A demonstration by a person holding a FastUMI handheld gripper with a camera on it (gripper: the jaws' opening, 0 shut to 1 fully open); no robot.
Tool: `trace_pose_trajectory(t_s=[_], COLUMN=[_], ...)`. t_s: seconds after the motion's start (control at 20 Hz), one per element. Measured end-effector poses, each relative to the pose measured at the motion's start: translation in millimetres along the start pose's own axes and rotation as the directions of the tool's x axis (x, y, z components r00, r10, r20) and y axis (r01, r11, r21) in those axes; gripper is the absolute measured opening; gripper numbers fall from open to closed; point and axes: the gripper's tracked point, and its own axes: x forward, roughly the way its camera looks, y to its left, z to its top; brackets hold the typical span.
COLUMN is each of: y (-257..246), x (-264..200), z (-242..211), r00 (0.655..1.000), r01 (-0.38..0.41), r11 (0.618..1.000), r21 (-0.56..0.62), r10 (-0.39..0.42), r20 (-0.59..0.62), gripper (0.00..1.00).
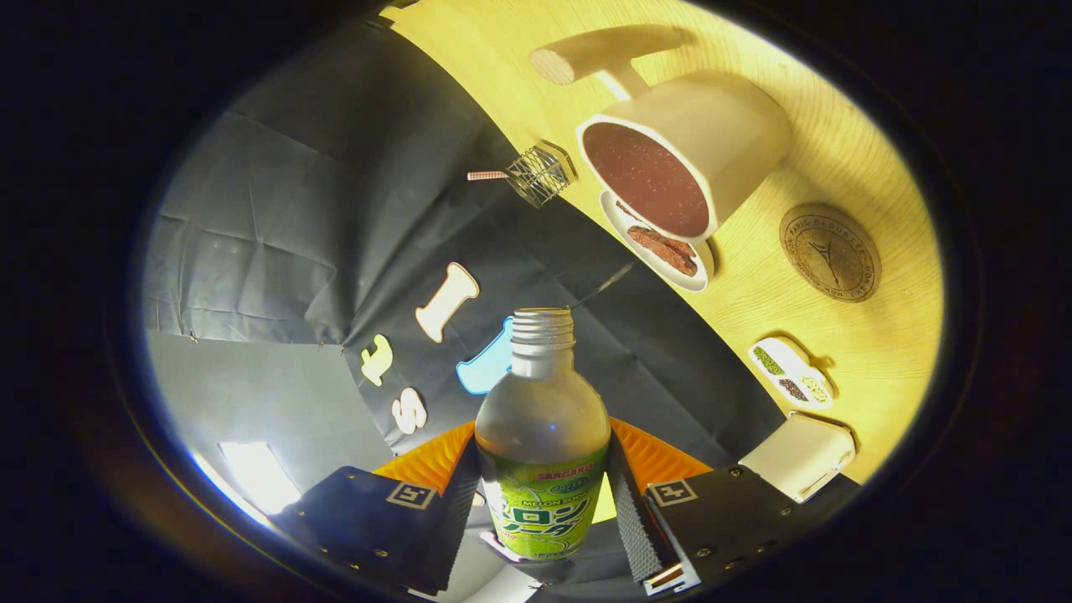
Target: Take the bottle from table, then pour the juice into the cup, finally place the bottle on the coaster
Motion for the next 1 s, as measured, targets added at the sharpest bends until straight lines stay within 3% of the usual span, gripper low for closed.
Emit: trace_pose_trajectory(t_s=[1.0], y=[-8.8], x=[-0.1], z=[18.2], r00=[1.0], r01=[0.011], r11=[1.0], r21=[-0.013], r10=[-0.011], r20=[0.019], gripper=[0.77])
